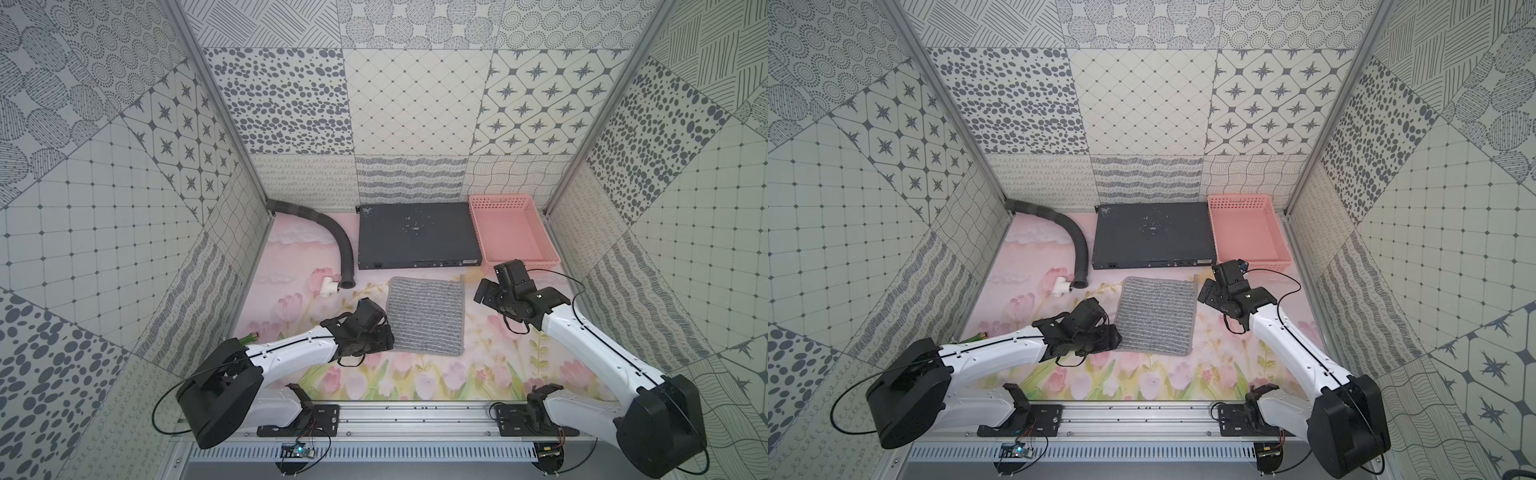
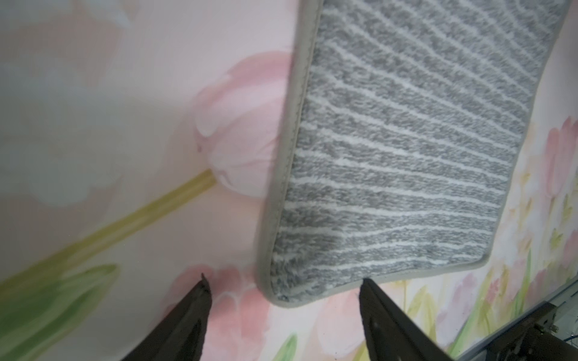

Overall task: Fold the square dishcloth
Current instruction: Flatten out the cleaning item at the center of the board.

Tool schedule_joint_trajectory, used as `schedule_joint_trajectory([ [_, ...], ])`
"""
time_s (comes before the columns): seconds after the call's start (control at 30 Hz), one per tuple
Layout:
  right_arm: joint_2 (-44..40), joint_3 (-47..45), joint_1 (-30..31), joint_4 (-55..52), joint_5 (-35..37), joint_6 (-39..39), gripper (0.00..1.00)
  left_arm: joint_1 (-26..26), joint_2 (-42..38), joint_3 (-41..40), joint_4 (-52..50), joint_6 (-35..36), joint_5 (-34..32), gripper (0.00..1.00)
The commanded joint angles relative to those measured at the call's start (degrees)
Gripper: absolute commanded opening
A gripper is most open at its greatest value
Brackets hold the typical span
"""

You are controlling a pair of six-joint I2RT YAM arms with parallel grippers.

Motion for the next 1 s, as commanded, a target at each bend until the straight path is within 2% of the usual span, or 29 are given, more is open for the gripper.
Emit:
schedule_joint_trajectory([
  [0.0, -1.1, 0.2, -0.2, 0.4, 1.1, -0.1, 0.97, -1.5, 2.2, -2.3, 2.8, -3.6, 3.8, 0.74],
  [0.2, -1.2, 0.1, -0.2, 0.4, 2.0, -0.7, 0.97, -4.2, 2.6, -4.1, 4.7, -6.1, 3.8, 0.65],
  [0.37, -0.5, 0.2, -0.3, 0.3, 4.9, -1.6, 0.97, -7.1, 1.9, -4.8, 6.1, -8.2, 2.8, 0.63],
  [0.6, 4.7, 5.1, -0.6, -1.0, 1.3, -7.4, 0.97, -9.9, 2.3, -4.3, 8.2, -10.0, 1.7, 0.60],
  [0.77, 9.4, 9.8, -0.5, -1.3, 1.1, -9.9, 0.97, -10.4, 0.0, -4.9, 7.1, -11.4, -0.4, 0.61],
  [0.87, 13.3, 13.2, -0.4, -1.3, -0.2, -11.5, 0.97, -10.4, -3.1, -5.0, 3.7, -12.1, -3.5, 0.71],
  [0.97, 16.5, 15.7, 0.3, -1.3, -1.0, -12.6, 0.97, -10.3, -6.2, -3.6, -1.0, -10.9, -7.2, 0.73],
])
